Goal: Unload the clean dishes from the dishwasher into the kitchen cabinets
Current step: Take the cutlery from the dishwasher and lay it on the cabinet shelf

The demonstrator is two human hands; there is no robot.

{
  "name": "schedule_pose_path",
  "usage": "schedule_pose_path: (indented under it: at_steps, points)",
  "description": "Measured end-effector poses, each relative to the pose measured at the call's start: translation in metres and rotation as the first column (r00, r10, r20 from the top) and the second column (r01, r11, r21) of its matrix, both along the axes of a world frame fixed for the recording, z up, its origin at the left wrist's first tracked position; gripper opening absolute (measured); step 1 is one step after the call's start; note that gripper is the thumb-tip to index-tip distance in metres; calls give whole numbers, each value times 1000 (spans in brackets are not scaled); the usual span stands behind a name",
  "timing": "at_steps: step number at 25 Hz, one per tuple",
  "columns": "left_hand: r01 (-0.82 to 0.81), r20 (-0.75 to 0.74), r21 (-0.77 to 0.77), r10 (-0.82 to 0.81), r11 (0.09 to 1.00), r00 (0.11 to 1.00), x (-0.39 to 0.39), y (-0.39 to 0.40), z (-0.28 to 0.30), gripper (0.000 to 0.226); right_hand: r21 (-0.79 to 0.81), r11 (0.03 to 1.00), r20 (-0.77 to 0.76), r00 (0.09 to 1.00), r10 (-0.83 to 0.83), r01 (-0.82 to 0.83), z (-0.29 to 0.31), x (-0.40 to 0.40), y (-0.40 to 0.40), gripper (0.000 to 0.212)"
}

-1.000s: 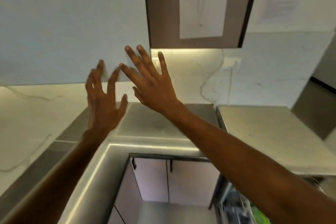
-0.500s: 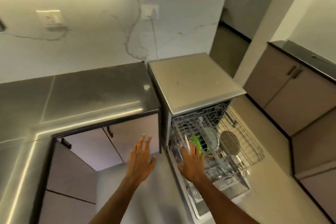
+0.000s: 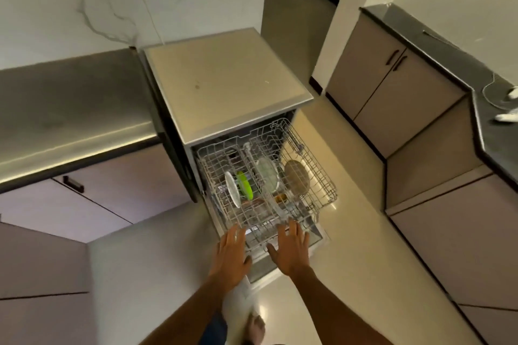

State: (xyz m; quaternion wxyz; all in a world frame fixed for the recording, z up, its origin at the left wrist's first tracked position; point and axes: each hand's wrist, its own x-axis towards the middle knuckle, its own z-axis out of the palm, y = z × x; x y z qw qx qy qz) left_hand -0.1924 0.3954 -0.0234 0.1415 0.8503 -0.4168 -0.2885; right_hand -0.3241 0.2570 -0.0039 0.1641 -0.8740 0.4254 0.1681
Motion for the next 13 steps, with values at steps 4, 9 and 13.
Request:
schedule_pose_path:
  at_steps: [4,9,13]
  points:
    - [-35,-154,-13,33,999,988,1,-48,-17,81,-4,1000,-20,1000,-23,23,2,-2,-49,66]
    - [-39,-276,60,54,997,960,0,-80,-45,76,11,998,-81,995,-62,63,-14,-15,-92,66]
    - [-145,-328,137,184,980,927,3,-90,-70,67,79,993,-82,994,-78,84,-22,-6,-117,62]
